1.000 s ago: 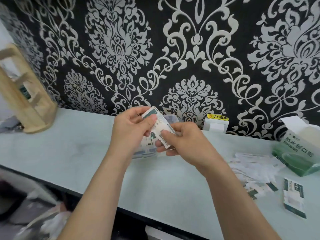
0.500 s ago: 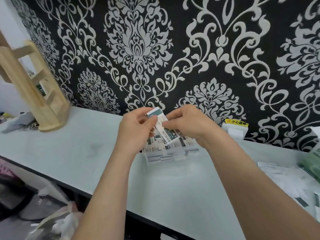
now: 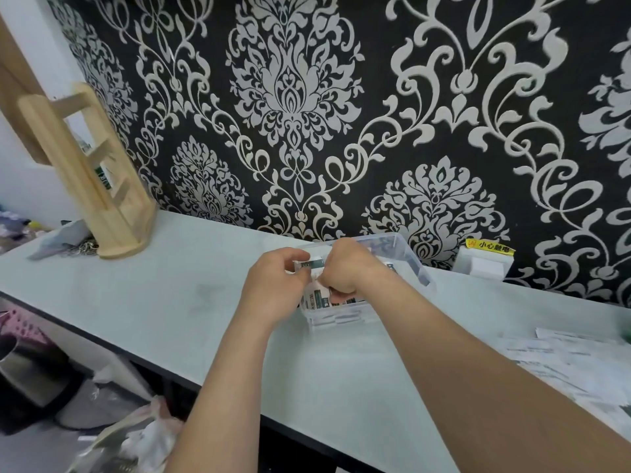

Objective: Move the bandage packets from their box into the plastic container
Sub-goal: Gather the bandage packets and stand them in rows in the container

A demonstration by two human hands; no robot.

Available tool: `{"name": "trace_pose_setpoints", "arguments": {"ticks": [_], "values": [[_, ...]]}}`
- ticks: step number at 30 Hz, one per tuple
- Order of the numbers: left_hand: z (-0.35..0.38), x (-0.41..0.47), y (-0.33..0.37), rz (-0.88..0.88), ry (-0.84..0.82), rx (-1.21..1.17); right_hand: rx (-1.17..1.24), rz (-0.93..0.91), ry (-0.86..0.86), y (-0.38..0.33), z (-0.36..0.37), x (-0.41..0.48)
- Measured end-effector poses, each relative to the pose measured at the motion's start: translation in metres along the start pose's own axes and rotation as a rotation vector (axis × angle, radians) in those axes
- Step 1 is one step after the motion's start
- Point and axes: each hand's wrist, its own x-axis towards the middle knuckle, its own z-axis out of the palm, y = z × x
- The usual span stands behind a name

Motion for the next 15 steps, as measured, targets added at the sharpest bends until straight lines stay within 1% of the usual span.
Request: {"name": "trace_pose_setpoints", "arguments": {"ticks": [4,6,12,15], "values": [[-0.001,-0.001,0.000,0.006,0.002,0.002,-0.189,-0.071,0.108,0.002,0.002,-0.002],[-0.002,-0.002,0.000,0.011,0.002,0.009,-0.202,-0.086,0.126,0.003,0.002,-0.005],[-0.003,-0.003,0.002,0.012,0.002,0.038,-0.211,-0.093,0.102,0.001,0.004,-0.005],[-0.004,-0.004,0.003,0.024,0.030,0.115,-0.225,-0.113,0.157,0.001,-0.001,-0.010]]}}
